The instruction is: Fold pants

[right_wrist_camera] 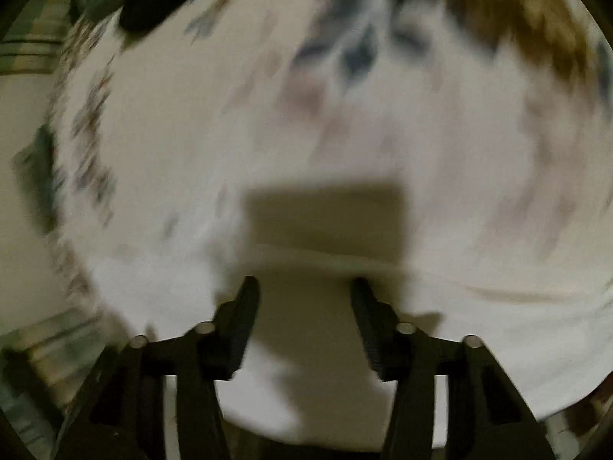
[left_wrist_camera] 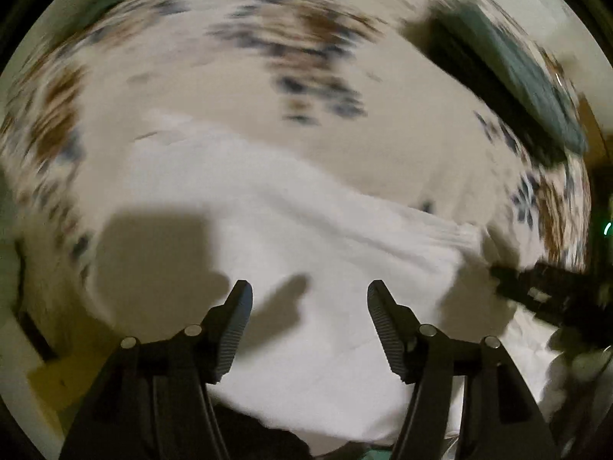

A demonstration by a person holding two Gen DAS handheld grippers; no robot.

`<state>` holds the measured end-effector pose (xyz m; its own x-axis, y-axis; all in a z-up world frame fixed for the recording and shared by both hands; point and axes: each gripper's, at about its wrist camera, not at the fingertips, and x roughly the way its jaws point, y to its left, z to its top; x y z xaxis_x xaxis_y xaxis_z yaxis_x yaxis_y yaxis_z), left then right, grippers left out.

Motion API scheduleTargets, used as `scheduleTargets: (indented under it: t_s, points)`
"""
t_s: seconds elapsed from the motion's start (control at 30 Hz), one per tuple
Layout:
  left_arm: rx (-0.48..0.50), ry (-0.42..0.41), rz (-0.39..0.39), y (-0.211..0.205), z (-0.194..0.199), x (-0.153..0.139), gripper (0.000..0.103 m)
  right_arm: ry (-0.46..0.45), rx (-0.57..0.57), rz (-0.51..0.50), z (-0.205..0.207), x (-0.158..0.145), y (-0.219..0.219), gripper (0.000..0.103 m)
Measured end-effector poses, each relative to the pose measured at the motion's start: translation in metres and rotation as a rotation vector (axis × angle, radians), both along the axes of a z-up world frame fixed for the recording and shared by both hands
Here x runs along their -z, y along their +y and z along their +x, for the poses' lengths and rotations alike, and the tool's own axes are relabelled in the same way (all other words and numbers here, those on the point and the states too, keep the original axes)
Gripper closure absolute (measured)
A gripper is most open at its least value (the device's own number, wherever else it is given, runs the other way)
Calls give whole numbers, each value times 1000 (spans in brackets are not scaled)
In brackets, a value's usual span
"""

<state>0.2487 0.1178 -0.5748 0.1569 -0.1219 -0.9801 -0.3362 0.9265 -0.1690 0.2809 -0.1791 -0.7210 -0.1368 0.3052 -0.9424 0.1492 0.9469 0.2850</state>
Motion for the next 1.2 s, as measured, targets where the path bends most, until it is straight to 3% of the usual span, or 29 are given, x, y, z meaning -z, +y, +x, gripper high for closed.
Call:
scheduleTargets:
  t_s: [0.07,0.13,0.2,0.3,0.47,0.53,0.57,0.67,0.83,0.87,0.93,0.97,1.0,1.07,1.2]
  points:
    - [65,9,-51,-21,19,7,43,-4,71,42,11,-11,-24,54]
    - [129,12,-51,-43,35,10,43,-19,65,60,9,-29,-43,53]
    - [195,27,-50,-66,49,19,43,-29,5,8,-2,-43,-63,46]
    - [270,56,-1,-94,67,40,43,-12,-160,-101,-17,-39,-80,45]
    - [257,93,35,-99,87,63,41,10,-286,-179,-21,-15,-83,46]
    - [254,91,47,-100,90,63,41,-26,-310,-180,-20,-13,-86,72]
    - [260,91,60,-102,90,64,40,-45,-301,-179,-19,-13,-89,101]
    - [253,96,70,-106,94,67,40,-78,-206,-235,-9,-12,-108,103]
    - [251,112,60,-104,107,66,39,-51,-23,-145,-5,-16,-147,101]
    - [251,105,52,-102,107,59,39,-43,39,-127,-11,-24,-168,95]
    - [254,91,38,-100,100,46,40,-44,181,-82,-28,-38,-203,69]
    - [259,87,35,-101,94,39,40,-59,247,-66,-37,-46,-219,47]
    - [271,87,38,-104,87,33,40,-75,310,-52,-47,-54,-233,41]
    - [300,88,44,-117,71,21,40,-103,469,-34,-79,-69,-275,41]
    - [359,100,38,-156,43,18,40,-136,825,-95,-164,-85,-359,41]
